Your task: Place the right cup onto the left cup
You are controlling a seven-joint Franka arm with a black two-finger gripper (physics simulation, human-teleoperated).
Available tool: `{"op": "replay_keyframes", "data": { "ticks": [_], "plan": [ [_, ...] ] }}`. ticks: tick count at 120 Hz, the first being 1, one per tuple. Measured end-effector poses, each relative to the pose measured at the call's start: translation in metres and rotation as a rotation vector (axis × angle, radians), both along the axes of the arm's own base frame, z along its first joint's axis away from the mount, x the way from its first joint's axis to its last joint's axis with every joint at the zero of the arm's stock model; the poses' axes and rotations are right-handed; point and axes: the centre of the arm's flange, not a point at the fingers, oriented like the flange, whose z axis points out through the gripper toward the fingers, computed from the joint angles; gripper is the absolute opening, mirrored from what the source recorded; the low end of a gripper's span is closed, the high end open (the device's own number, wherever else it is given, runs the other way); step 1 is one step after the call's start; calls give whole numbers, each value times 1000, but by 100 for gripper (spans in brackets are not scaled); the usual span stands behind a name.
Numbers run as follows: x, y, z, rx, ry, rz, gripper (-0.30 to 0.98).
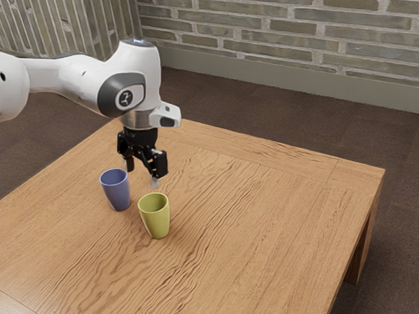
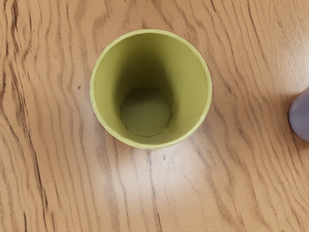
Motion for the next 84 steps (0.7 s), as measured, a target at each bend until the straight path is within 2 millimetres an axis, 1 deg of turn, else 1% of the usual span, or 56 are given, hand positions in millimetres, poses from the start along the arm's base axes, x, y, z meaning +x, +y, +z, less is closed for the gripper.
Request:
{"op": "replay_keyframes", "data": {
  "ticks": [18,30,52,65,84],
  "plan": [
    [-7,-3,-44,-35,24,20,69],
    [-5,-11,-63,-48,12,18,69],
    [4,-19,-79,-62,-36,14,69],
    [10,-18,-90,-67,-55,19,69],
    [15,-15,-112,-69,-62,31,69]
  ]
}}
